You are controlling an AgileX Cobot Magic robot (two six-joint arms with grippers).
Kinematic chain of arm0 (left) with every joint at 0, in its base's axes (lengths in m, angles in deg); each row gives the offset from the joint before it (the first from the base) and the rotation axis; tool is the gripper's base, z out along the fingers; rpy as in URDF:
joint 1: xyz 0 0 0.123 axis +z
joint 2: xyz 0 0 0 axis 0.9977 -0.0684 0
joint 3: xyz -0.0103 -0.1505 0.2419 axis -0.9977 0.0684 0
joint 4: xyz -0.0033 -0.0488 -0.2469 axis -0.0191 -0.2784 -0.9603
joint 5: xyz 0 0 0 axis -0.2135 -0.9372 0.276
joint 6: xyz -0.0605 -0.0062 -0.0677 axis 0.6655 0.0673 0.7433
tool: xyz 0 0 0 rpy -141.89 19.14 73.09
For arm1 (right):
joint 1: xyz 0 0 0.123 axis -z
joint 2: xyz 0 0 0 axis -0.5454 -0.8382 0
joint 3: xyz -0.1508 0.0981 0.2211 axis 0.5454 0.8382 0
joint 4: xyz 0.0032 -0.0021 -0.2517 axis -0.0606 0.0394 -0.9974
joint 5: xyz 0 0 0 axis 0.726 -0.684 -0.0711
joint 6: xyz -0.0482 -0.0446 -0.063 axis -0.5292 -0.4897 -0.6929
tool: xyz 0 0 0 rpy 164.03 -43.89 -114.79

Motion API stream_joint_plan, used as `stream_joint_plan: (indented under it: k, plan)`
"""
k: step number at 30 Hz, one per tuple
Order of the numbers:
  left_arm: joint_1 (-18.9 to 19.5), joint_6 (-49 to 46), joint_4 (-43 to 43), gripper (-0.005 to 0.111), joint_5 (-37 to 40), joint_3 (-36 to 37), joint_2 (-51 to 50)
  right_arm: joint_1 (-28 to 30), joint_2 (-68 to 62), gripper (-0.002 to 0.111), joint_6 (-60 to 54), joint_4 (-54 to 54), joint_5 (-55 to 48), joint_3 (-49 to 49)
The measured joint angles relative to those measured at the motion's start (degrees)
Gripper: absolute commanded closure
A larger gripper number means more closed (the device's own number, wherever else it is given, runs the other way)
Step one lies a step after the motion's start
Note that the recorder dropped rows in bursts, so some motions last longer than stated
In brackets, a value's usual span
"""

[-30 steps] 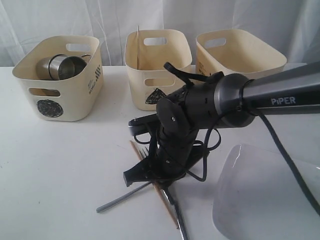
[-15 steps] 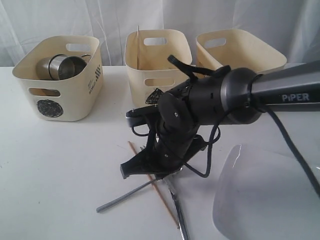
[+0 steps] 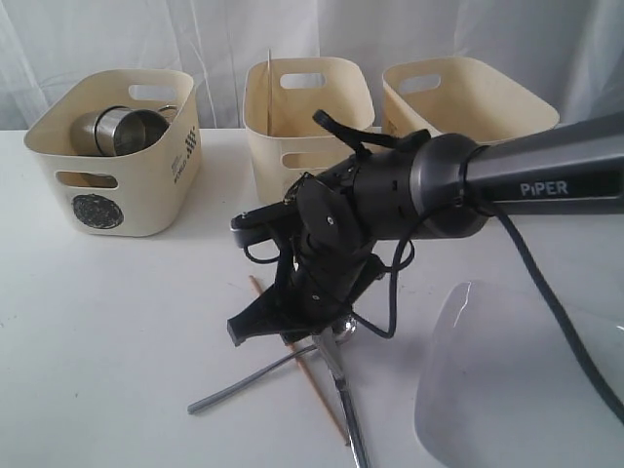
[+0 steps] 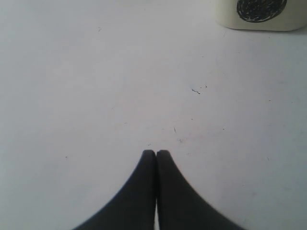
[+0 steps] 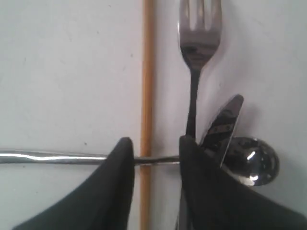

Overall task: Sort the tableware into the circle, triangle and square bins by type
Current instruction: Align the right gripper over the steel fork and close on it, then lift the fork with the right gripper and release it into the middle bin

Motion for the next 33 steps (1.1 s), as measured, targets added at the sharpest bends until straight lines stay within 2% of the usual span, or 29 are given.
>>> stream_joint_plan:
  k: [9,14,21,26,33]
  plan:
    - [0.0,0.0,0.0,0.107,0.0,0.0,0.0,3.1,-4.3,0.062,2.2,0.0,-3.9,-8.1]
    - [0.0,0.0,0.0,0.107,0.0,0.0,0.0,4.0,-7.3,0.062,-0.3,0.0,-7.5,-11.0]
    - [0.0,0.0,0.0,0.107,0.0,0.0,0.0,4.0,-9.2,0.063,-0.7,0.7,-4.3,-11.2]
    - [0.0,0.0,0.0,0.107,0.0,0.0,0.0,4.0,-10.1,0.075,-0.7,1.2,-1.3,-11.3]
    - [0.0,0.0,0.0,0.107,0.0,0.0,0.0,4.0,-10.7,0.108,-0.8,1.2,-0.8,-11.5]
